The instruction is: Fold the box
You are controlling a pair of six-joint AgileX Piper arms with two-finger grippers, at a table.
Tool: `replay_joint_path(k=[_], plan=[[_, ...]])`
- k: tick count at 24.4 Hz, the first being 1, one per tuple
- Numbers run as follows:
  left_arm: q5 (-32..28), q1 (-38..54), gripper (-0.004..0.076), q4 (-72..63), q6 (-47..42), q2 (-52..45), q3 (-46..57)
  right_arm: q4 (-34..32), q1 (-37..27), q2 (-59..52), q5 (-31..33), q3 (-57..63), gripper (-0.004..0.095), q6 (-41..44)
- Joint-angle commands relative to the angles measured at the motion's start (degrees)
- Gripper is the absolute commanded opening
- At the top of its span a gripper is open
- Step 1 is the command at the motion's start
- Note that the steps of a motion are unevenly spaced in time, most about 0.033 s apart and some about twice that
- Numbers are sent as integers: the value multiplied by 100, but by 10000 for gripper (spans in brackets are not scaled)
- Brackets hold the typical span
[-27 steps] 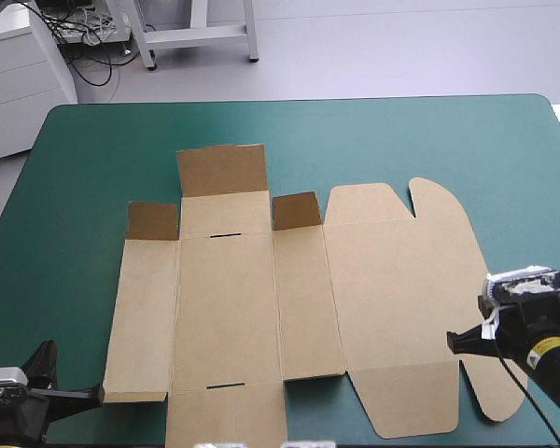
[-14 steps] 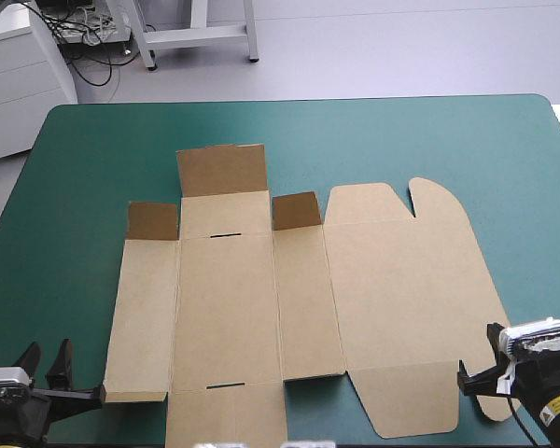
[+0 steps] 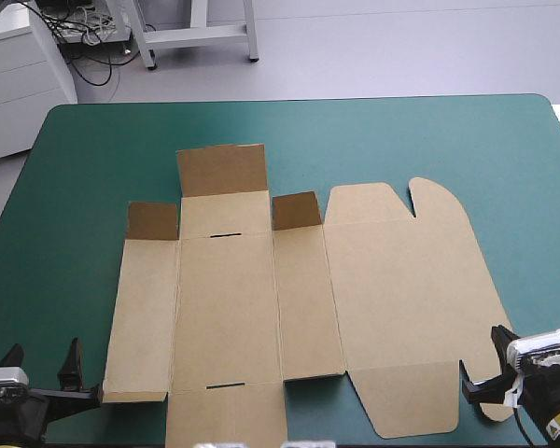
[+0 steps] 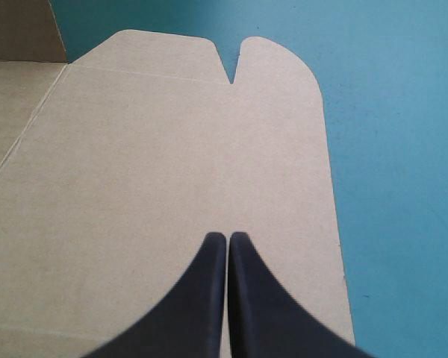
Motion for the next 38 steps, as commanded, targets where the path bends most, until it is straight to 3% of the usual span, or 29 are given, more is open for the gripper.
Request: replay_joint_path(k=[1,6,13,16,21,30,36,38], plan=[[-377,-40,523,51,-25,399,-279,-63,-48,55,-363,-140,-4,-226],[-231,-40,523,51,-60,1398,-1003,-73,-48,55,-294,-140,-4,-226],[1251,-40,498,51,-217,3284,-2335,-73,-48,55,-294,-140,-4,-226],[1617,-40,498,51,-180,3950,-2662,-73,-48,55,-294,-140,-4,-226],[1281,-40,498,-916,324,4785,-2721,-73,-48,55,-294,-140,-23,-226],[1846,-10,499,-1544,751,5937,-2721,-73,-48,41,-294,-140,-23,-226],[2256,1394,498,-3245,1844,6148,-2429,-73,-48,41,-294,-140,-23,-226],[2723,1645,499,-3385,2065,6341,-2165,-73,-48,41,-294,-140,-23,-226]])
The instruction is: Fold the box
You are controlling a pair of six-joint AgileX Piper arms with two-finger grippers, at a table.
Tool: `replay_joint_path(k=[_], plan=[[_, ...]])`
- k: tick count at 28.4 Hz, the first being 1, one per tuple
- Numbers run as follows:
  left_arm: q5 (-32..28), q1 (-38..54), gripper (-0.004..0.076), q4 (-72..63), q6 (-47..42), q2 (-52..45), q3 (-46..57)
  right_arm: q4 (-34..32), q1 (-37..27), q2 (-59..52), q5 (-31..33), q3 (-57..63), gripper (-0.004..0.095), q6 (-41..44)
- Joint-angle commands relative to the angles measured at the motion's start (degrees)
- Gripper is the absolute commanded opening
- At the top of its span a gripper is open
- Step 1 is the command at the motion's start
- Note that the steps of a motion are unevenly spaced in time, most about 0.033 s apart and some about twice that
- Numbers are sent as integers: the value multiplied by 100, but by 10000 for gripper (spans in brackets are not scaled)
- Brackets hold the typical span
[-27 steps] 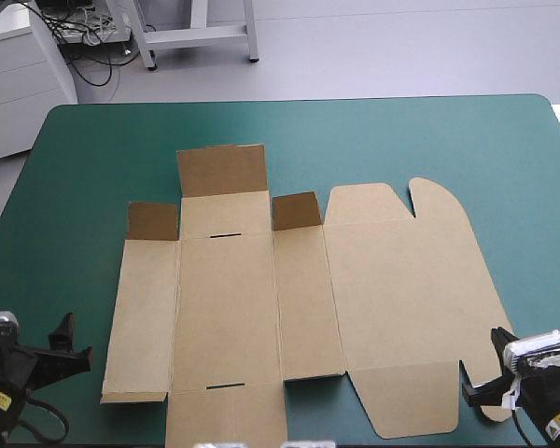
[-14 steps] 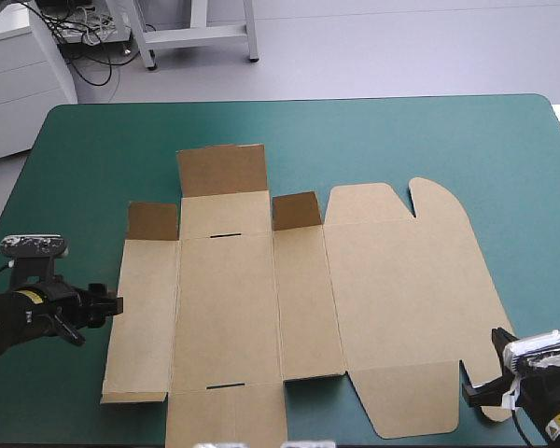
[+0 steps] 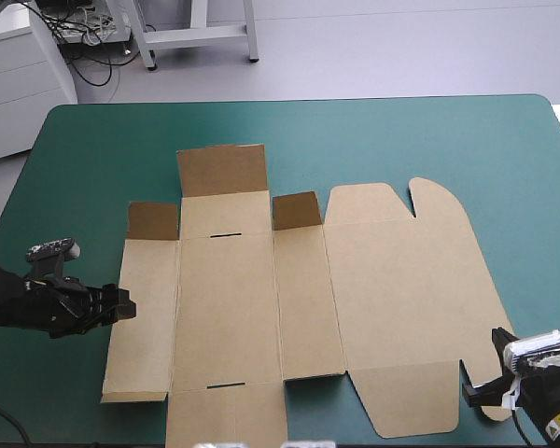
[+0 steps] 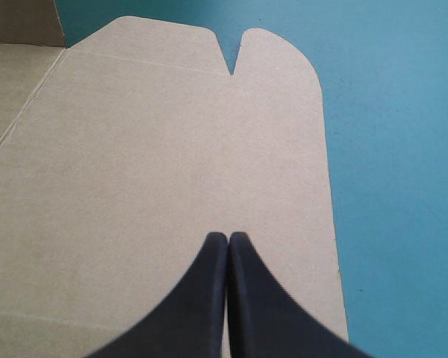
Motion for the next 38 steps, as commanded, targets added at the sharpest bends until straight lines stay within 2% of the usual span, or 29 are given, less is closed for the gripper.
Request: replay_joint_path(k=[1,7,15,22,30,38], plan=[[493,182,499,-410,220,165,170,-56,-42,46,-381,-154,-23,-73],[510,645,498,-127,92,564,384,-56,-42,46,-357,-154,-23,-73],[523,673,498,160,-6,842,417,-67,-42,46,-357,-154,-23,-73],[523,482,498,-680,363,1098,619,-67,-42,46,-357,-154,-23,-73],[521,-116,498,-991,445,1176,931,-67,-42,46,-357,-154,-23,-73],[521,-127,486,-1545,671,1164,931,-67,-42,46,-357,-154,-23,-73]])
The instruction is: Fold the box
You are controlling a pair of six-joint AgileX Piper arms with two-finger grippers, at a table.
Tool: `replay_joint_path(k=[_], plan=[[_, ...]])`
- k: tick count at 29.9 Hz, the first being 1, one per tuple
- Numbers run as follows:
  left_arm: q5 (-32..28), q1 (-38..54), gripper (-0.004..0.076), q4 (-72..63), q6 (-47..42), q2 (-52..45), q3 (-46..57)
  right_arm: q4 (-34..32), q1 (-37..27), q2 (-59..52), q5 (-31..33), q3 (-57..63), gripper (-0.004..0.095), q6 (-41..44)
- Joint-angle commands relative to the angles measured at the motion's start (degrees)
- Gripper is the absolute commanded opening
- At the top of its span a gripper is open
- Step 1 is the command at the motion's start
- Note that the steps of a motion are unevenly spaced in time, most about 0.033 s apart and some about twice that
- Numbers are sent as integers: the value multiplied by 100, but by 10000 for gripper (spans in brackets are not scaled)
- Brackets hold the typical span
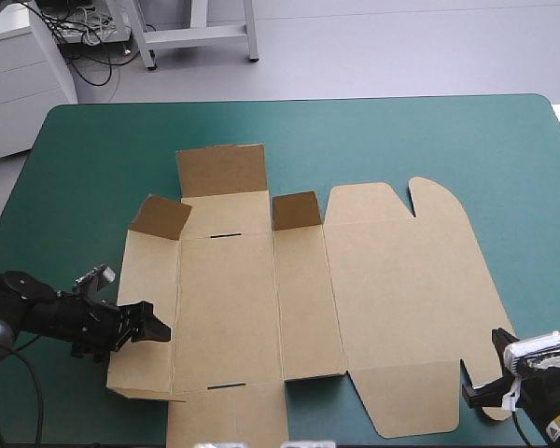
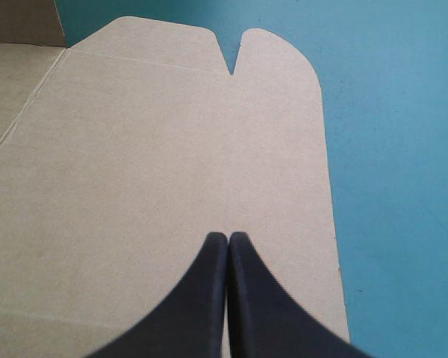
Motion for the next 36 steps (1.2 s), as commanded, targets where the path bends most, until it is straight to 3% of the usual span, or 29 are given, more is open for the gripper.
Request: replay_joint_path(k=[1,4,6,8,15,22,29,36], plan=[[611,-36,473,-411,40,-113,-102,-67,-42,71,-375,-154,-23,-34],[611,-36,363,-435,40,-113,-102,-67,-42,71,-375,-154,-23,-34],[611,-36,197,-367,40,-113,-102,-67,-42,71,-375,-154,-23,-34],[611,-36,-20,-304,40,-113,-102,-67,-42,71,-375,-154,-23,-34],[622,-36,-32,-191,72,-113,-194,-67,-42,71,-375,-154,-23,-34],[619,-340,-32,1261,-347,-113,-1361,-67,-42,71,-375,-154,-23,-34],[607,-1674,-32,2835,-347,-4,-3046,-67,-42,71,-375,-154,-23,-34],[558,-3024,-32,4495,-295,757,-4479,-67,-42,71,-375,-154,-23,-34]])
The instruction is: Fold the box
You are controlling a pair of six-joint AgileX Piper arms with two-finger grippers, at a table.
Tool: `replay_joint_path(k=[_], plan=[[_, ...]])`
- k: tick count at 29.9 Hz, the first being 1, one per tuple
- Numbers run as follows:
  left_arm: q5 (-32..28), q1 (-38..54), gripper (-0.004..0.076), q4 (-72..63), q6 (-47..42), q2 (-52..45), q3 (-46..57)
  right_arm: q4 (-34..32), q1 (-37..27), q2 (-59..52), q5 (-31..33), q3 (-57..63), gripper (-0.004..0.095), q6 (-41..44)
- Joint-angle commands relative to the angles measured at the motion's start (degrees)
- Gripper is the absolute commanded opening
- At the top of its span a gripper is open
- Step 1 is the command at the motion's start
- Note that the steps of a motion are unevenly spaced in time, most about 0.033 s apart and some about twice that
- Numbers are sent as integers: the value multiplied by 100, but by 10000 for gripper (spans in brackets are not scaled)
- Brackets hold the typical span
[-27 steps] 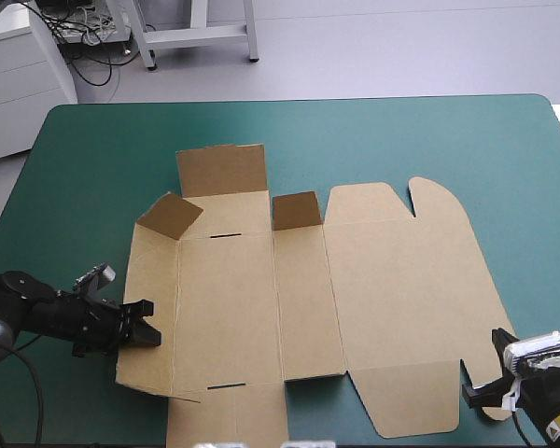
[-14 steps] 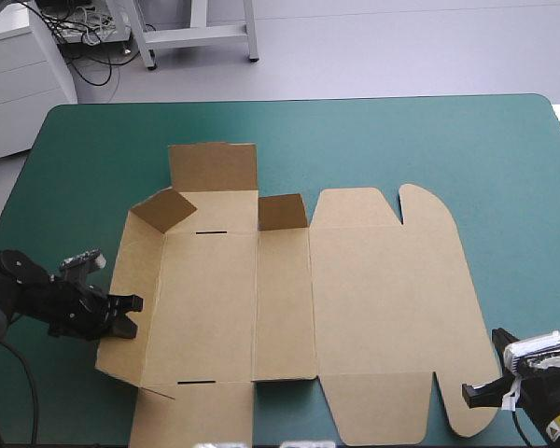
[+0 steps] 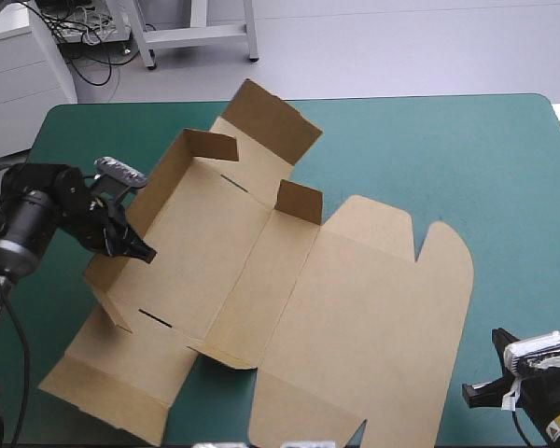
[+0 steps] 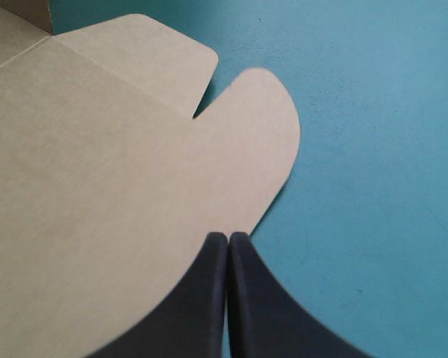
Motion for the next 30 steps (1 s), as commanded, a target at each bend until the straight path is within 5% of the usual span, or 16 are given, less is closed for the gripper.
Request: replay_joint_path(k=[1,11,22,30], plan=[[280,-580,-32,939,114,264,-730,-67,-42,71,-379,-154,-23,-34],[-947,-1991,-32,3070,-20,1329,-2079,-67,-42,71,-379,-154,-23,-34],[-1423,-3367,-32,3967,-166,1347,-2042,-67,-42,71,-379,-154,-22,-34],[-2087,-4076,-32,5478,-956,1077,-1034,-67,-42,71,-379,-154,-22,-34]])
